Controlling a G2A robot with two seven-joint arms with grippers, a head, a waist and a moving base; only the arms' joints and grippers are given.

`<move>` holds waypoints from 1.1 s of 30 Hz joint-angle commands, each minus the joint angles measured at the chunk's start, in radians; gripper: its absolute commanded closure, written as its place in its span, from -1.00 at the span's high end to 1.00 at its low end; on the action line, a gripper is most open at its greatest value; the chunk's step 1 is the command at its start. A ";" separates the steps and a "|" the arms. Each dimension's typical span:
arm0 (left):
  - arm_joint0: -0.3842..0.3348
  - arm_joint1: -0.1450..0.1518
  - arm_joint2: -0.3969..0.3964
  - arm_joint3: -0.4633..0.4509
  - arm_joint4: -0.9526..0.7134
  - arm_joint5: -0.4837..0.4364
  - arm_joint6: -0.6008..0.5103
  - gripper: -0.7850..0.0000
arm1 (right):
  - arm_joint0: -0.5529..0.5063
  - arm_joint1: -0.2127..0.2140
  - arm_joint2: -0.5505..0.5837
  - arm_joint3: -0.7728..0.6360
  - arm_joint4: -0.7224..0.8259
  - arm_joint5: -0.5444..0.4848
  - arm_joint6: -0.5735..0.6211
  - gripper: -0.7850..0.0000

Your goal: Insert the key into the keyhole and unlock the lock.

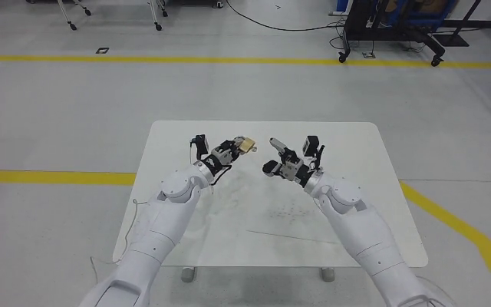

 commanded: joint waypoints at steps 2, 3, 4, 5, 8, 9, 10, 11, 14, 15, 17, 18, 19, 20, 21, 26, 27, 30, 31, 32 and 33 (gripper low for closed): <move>0.006 0.000 -0.003 -0.005 -0.008 -0.033 -0.012 -1.00 | 0.018 -0.003 0.013 0.044 0.141 0.037 0.107 -0.05; 0.006 0.000 -0.003 -0.007 -0.009 -0.041 -0.019 -1.00 | 0.023 -0.004 0.011 0.053 0.144 0.038 0.112 -0.15; 0.007 0.000 -0.004 -0.007 -0.010 -0.047 -0.023 -1.00 | 0.025 -0.006 0.006 0.059 0.153 0.042 0.118 -0.19; 0.008 0.000 -0.004 -0.007 -0.010 -0.050 -0.028 -1.00 | 0.029 -0.008 0.000 0.065 0.157 0.043 0.120 -0.21; 0.008 0.000 -0.002 -0.008 -0.004 -0.052 -0.031 -1.00 | 0.040 -0.017 -0.030 0.083 0.154 0.045 0.111 -0.24; 0.009 -0.001 -0.001 -0.008 -0.003 -0.052 -0.031 -1.00 | 0.045 -0.020 -0.041 0.089 0.152 0.047 0.107 -0.25; 0.008 -0.001 -0.001 -0.008 -0.001 -0.053 -0.032 -1.00 | 0.050 -0.023 -0.051 0.096 0.153 0.051 0.106 -0.25; 0.008 -0.001 0.000 -0.008 0.000 -0.054 -0.033 -1.00 | 0.055 -0.026 -0.060 0.103 0.155 0.052 0.105 -0.27; 0.008 -0.001 0.000 -0.008 -0.001 -0.058 -0.039 -1.00 | 0.068 -0.034 -0.078 0.123 0.168 0.055 0.111 -0.27; 0.008 -0.001 0.000 -0.008 0.000 -0.060 -0.040 -1.00 | 0.071 -0.036 -0.081 0.129 0.175 0.057 0.117 -0.27; 0.008 -0.001 0.001 -0.010 0.003 -0.064 -0.047 -1.00 | 0.077 -0.039 -0.086 0.140 0.185 0.056 0.127 -0.28; 0.008 -0.001 0.002 -0.010 0.005 -0.067 -0.051 -1.00 | 0.080 -0.040 -0.087 0.145 0.189 0.055 0.131 -0.28; 0.008 -0.001 0.003 -0.010 0.008 -0.068 -0.052 -1.00 | 0.081 -0.042 -0.088 0.148 0.194 0.054 0.134 -0.33; 0.008 -0.001 0.003 -0.009 0.008 -0.068 -0.052 -1.00 | 0.082 -0.042 -0.088 0.150 0.198 0.052 0.136 -0.36; 0.008 -0.001 0.004 -0.009 0.009 -0.068 -0.053 -1.00 | 0.082 -0.043 -0.088 0.152 0.202 0.052 0.140 -0.40; 0.007 -0.002 0.004 -0.008 0.007 -0.070 -0.056 -1.00 | 0.083 -0.045 -0.083 0.160 0.210 0.054 0.145 -1.00; 0.007 -0.002 0.004 -0.008 0.007 -0.070 -0.056 -1.00 | 0.082 -0.046 -0.083 0.160 0.217 0.058 0.149 -1.00; 0.007 -0.002 0.004 -0.007 0.008 -0.071 -0.060 -1.00 | 0.082 -0.048 -0.080 0.164 0.236 0.063 0.162 -1.00; 0.006 -0.002 0.004 -0.007 0.008 -0.071 -0.060 -1.00 | 0.082 -0.048 -0.079 0.166 0.244 0.066 0.167 -1.00; 0.006 -0.002 0.004 -0.007 0.008 -0.071 -0.060 -1.00 | 0.082 -0.049 -0.079 0.167 0.250 0.070 0.171 -1.00; 0.006 -0.003 0.004 -0.007 0.008 -0.071 -0.060 -1.00 | 0.082 -0.050 -0.078 0.169 0.256 0.074 0.175 -1.00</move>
